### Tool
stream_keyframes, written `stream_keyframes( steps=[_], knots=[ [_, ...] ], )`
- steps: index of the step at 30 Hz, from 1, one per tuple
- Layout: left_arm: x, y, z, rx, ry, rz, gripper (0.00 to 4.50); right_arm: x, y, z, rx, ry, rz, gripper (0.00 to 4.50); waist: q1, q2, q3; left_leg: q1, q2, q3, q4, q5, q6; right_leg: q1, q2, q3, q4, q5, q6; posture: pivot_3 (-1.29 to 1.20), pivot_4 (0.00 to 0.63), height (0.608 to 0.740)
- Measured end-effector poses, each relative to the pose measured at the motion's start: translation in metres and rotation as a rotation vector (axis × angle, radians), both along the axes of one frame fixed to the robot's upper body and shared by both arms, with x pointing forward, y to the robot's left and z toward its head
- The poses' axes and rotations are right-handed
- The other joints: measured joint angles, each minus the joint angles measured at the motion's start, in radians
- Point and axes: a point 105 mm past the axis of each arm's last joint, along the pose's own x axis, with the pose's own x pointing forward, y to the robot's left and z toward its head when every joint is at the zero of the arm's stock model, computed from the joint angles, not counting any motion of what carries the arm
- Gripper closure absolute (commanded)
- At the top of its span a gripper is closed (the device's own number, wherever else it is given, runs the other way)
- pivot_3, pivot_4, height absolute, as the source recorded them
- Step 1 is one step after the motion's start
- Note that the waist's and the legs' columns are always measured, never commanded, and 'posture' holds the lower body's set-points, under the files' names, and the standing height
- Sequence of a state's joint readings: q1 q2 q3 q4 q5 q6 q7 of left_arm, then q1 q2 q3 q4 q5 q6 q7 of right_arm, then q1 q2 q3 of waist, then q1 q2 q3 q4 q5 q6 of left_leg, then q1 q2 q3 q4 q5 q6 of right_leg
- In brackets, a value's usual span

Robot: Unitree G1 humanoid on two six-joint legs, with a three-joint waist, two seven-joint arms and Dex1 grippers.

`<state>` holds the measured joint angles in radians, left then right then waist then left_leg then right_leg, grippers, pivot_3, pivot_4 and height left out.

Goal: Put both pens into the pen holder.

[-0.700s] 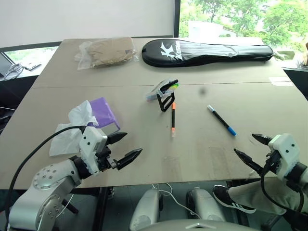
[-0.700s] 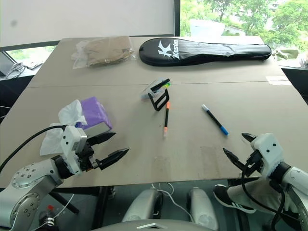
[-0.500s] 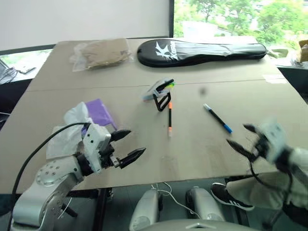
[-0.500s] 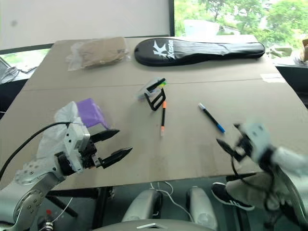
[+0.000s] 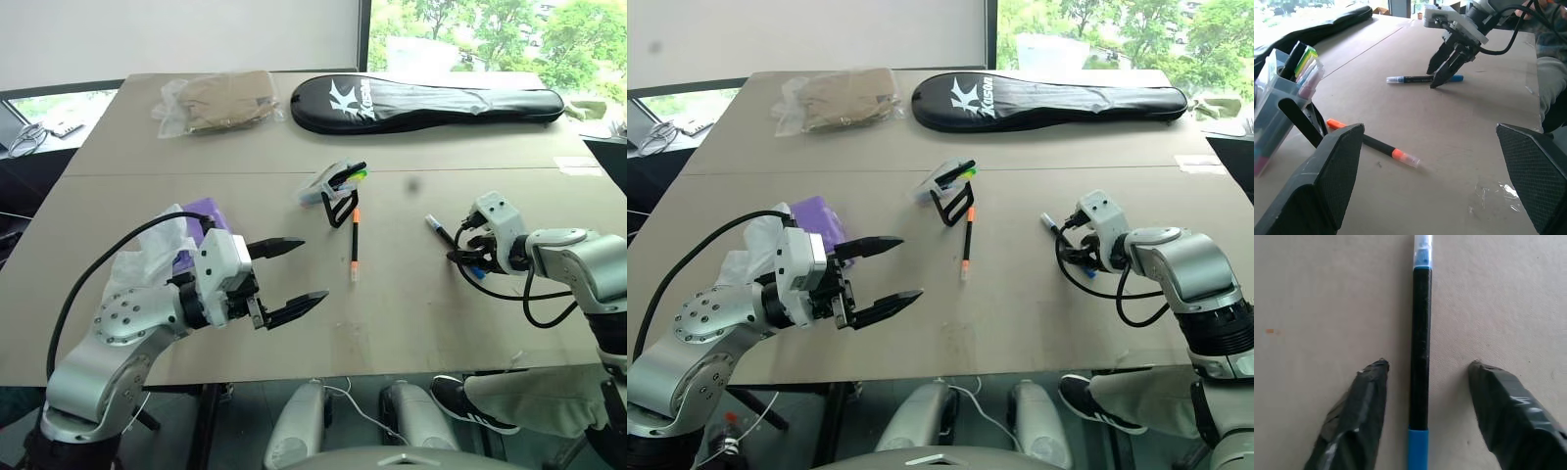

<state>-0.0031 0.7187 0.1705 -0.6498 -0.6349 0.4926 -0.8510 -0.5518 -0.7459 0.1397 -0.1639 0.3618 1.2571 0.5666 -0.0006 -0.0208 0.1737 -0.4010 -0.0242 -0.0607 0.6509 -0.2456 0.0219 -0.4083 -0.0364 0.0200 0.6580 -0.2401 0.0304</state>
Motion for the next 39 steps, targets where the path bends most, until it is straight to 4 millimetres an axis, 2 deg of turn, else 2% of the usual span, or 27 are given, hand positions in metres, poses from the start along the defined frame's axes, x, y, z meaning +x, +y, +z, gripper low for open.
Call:
stream_keyframes(
  steps=[1,2,3,4,6,7,9,11,14,17,18,20,22,23,25,26,27,29,30,32,34,35,37,39],
  knots=[
    [0.001,-0.001,0.001,-0.007,0.000,0.002,0.00,0.000,0.000,0.000,0.001,0.002,0.002,3.40,0.000,0.000,0.000,0.001,0.000,0.000,0.000,0.000,0.000,0.001,0.000,0.000,0.000,0.000,0.000,0.00,0.150,0.740],
    [0.004,-0.003,0.005,-0.036,0.005,0.007,0.00,-0.001,0.000,-0.001,0.003,0.008,0.006,3.97,0.000,0.000,0.000,0.002,0.000,0.000,0.000,0.000,0.000,0.001,0.001,-0.001,0.000,0.000,0.000,0.00,0.150,0.740],
    [0.006,-0.006,0.009,-0.070,0.023,0.011,0.00,-0.001,0.001,-0.001,0.005,0.010,0.008,4.33,0.000,0.000,0.000,0.002,0.000,0.000,0.001,0.000,0.000,0.001,0.001,-0.001,0.001,0.000,0.000,0.00,0.150,0.740],
    [0.011,-0.011,0.014,-0.139,0.080,0.031,0.00,-0.004,-0.001,-0.002,0.007,0.005,0.006,4.45,0.002,0.000,0.000,0.002,0.000,-0.001,0.001,0.000,0.000,0.002,0.001,-0.002,0.001,0.000,0.000,0.00,0.150,0.740],
    [0.014,-0.015,0.017,-0.184,0.143,0.041,0.00,-0.007,-0.003,-0.002,0.035,0.006,-0.004,4.45,0.008,-0.001,0.000,0.001,0.000,-0.003,0.003,0.000,0.000,0.003,0.000,-0.002,0.002,0.000,0.001,0.00,0.150,0.740],
    [0.016,-0.023,0.021,-0.250,0.232,0.021,0.00,-0.015,-0.001,-0.001,0.131,-0.004,-0.009,4.45,0.014,-0.001,0.000,0.001,-0.001,-0.004,0.003,0.000,0.000,0.003,0.001,-0.003,0.002,0.000,0.001,0.00,0.150,0.740],
    [0.020,-0.033,0.026,-0.336,0.351,-0.010,0.00,-0.027,0.018,0.010,0.314,-0.039,0.058,4.45,0.014,-0.001,0.000,0.001,-0.001,-0.004,0.003,0.000,0.000,0.002,0.001,-0.003,0.004,0.000,0.001,0.00,0.150,0.740],
    [0.029,-0.044,0.027,-0.391,0.467,-0.015,0.00,-0.042,0.045,0.042,0.507,-0.141,0.180,4.45,0.006,0.000,0.001,0.002,0.000,-0.002,0.003,0.000,0.000,0.002,0.001,-0.003,0.005,0.000,0.001,0.00,0.150,0.740],
    [0.038,-0.059,0.024,-0.434,0.602,-0.030,0.00,-0.063,0.065,0.082,0.615,-0.274,0.311,4.45,-0.008,0.000,0.000,0.003,0.000,-0.002,0.003,0.000,0.000,0.002,0.002,-0.004,0.005,0.000,0.001,0.00,0.150,0.740],
    [0.049,-0.070,0.030,-0.497,0.666,-0.043,0.00,-0.077,0.087,0.089,0.670,-0.280,0.391,4.45,-0.013,0.000,0.001,0.003,-0.001,-0.002,0.003,0.000,0.000,0.002,0.002,-0.004,0.005,0.000,0.001,0.00,0.150,0.740],
    [0.052,-0.071,0.032,-0.507,0.672,-0.043,0.52,-0.079,0.091,0.091,0.677,-0.283,0.400,4.50,-0.013,0.000,0.001,0.003,-0.001,-0.002,0.003,0.000,0.000,0.002,0.003,-0.003,0.006,0.000,0.001,0.00,0.150,0.740],
    [0.056,-0.074,0.038,-0.522,0.674,-0.057,1.25,-0.084,0.101,0.095,0.683,-0.298,0.432,4.50,-0.013,0.000,0.001,0.003,-0.001,-0.001,0.003,0.000,0.000,0.001,0.003,-0.003,0.006,0.000,0.001,0.00,0.150,0.740],
    [0.058,-0.079,0.043,-0.533,0.688,-0.092,2.29,-0.087,0.110,0.096,0.681,-0.294,0.453,4.50,-0.013,0.000,0.000,0.002,-0.001,-0.001,0.003,0.000,0.000,0.001,0.003,-0.003,0.005,0.000,0.001,0.00,0.150,0.740],
    [0.057,-0.081,0.043,-0.525,0.691,-0.100,3.00,-0.087,0.111,0.096,0.679,-0.288,0.454,4.50,-0.013,0.000,0.000,0.002,-0.002,-0.001,0.003,0.000,0.000,0.001,0.003,-0.003,0.005,0.000,0.001,0.00,0.150,0.740],
    [0.056,-0.082,0.043,-0.515,0.696,-0.110,3.67,-0.087,0.111,0.094,0.672,-0.286,0.444,4.50,-0.012,0.000,0.000,0.002,-0.002,0.000,0.003,0.001,-0.001,0.001,0.003,-0.002,0.005,0.000,0.001,0.00,0.150,0.740],
    [0.055,-0.083,0.042,-0.510,0.700,-0.118,4.18,-0.086,0.111,0.092,0.667,-0.282,0.438,4.50,-0.012,0.000,0.000,0.002,-0.002,0.000,0.002,0.001,-0.001,0.001,0.003,-0.002,0.005,0.000,0.001,0.00,0.150,0.740],
    [0.055,-0.083,0.041,-0.504,0.703,-0.116,4.49,-0.086,0.111,0.091,0.664,-0.280,0.433,4.50,-0.012,0.000,0.000,0.002,-0.002,0.000,0.002,0.001,-0.001,0.001,0.003,-0.002,0.005,0.000,0.001,0.00,0.150,0.740],
    [0.055,-0.082,0.041,-0.500,0.700,-0.117,4.50,-0.086,0.113,0.090,0.662,-0.286,0.435,4.50,-0.012,0.000,0.001,0.002,-0.002,0.000,0.002,0.001,-0.001,0.000,0.003,-0.002,0.005,0.000,0.001,0.00,0.150,0.740],
    [0.055,-0.081,0.042,-0.500,0.697,-0.118,4.50,-0.086,0.113,0.091,0.659,-0.293,0.441,4.03,-0.013,0.000,0.001,0.002,-0.002,0.000,0.002,0.001,-0.001,0.000,0.003,-0.002,0.005,0.000,0.001,0.00,0.150,0.740],
    [0.055,-0.080,0.043,-0.486,0.676,-0.120,4.50,-0.087,0.113,0.091,0.664,-0.300,0.446,3.41,-0.012,0.000,0.001,0.002,-0.002,-0.001,0.002,0.001,-0.001,0.000,0.003,-0.002,0.005,0.000,0.001,0.00,0.150,0.740],
    [0.061,-0.070,0.049,-0.422,0.575,-0.074,4.50,-0.090,0.104,0.089,0.640,-0.310,0.450,2.52,-0.010,0.001,0.001,0.001,-0.002,0.000,0.002,0.001,-0.001,0.000,0.005,-0.003,0.005,0.000,0.001,0.00,0.150,0.740],
    [0.066,-0.063,0.061,-0.411,0.500,-0.050,4.50,-0.089,0.095,0.087,0.600,-0.319,0.434,2.04,-0.008,0.001,0.002,0.001,-0.003,0.000,0.002,0.001,0.000,0.000,0.004,-0.003,0.004,0.000,0.001,0.00,0.150,0.740],
    [0.071,-0.059,0.098,-0.391,0.312,-0.046,4.50,-0.086,0.077,0.086,0.506,-0.361,0.402,1.19,-0.002,0.000,0.002,0.000,-0.004,0.000,0.002,0.001,0.000,0.000,0.004,-0.004,0.003,0.000,0.001,0.00,0.150,0.740],
    [0.062,-0.064,0.141,-0.353,0.088,-0.083,4.50,-0.083,0.066,0.088,0.441,-0.407,0.389,1.19,-0.002,-0.001,0.002,0.000,-0.005,0.001,0.002,0.001,0.000,0.000,0.003,-0.002,0.003,-0.001,0.002,0.00,0.150,0.740]
  ],
)
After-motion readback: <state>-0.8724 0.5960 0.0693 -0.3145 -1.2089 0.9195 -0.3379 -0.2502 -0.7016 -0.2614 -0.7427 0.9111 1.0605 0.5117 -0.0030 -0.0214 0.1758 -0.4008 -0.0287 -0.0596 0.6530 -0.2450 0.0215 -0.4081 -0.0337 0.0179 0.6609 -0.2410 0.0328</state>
